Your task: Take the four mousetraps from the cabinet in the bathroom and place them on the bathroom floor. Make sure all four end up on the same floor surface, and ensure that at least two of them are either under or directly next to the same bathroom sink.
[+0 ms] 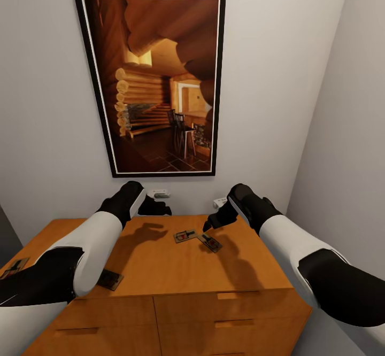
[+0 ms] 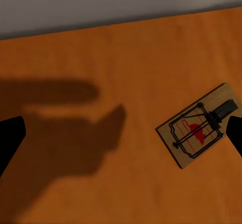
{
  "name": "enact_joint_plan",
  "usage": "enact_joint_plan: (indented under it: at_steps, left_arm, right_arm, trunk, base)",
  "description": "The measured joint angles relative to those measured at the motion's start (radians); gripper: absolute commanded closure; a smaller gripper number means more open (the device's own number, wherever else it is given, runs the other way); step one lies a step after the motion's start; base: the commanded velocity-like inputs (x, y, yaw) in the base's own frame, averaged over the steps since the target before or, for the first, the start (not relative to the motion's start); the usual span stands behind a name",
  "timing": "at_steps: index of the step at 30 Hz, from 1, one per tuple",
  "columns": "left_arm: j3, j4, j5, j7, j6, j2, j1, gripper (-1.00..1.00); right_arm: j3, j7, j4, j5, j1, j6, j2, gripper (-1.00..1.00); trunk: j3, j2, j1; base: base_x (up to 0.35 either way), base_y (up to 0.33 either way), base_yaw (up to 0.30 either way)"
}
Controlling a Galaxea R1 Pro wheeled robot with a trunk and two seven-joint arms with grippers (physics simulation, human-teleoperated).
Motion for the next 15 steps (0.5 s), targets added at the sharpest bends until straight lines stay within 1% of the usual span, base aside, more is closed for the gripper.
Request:
enact_joint_plan:
  at_steps: [8, 15]
  left_arm:
    - [0.0, 0.0, 0.0, 0.0, 0.0, 0.001, 0.0, -1.0]
    - [0.0, 0.0, 0.0, 0.0, 0.0, 0.002, 0.0, -1.0]
  right_arm:
    - [0.0, 0.0, 0.0, 0.0, 0.0, 0.0, -0.001, -1.0]
    - [0.0, 0.0, 0.0, 0.001, 0.0, 0.0, -0.001, -1.0]
  trunk:
    - [0.0, 0.0, 0.0]
    - [0.0, 0.0, 0.0]
  base:
    - [0.093, 0.0, 0.0]
    - [0.03, 0.0, 0.0]
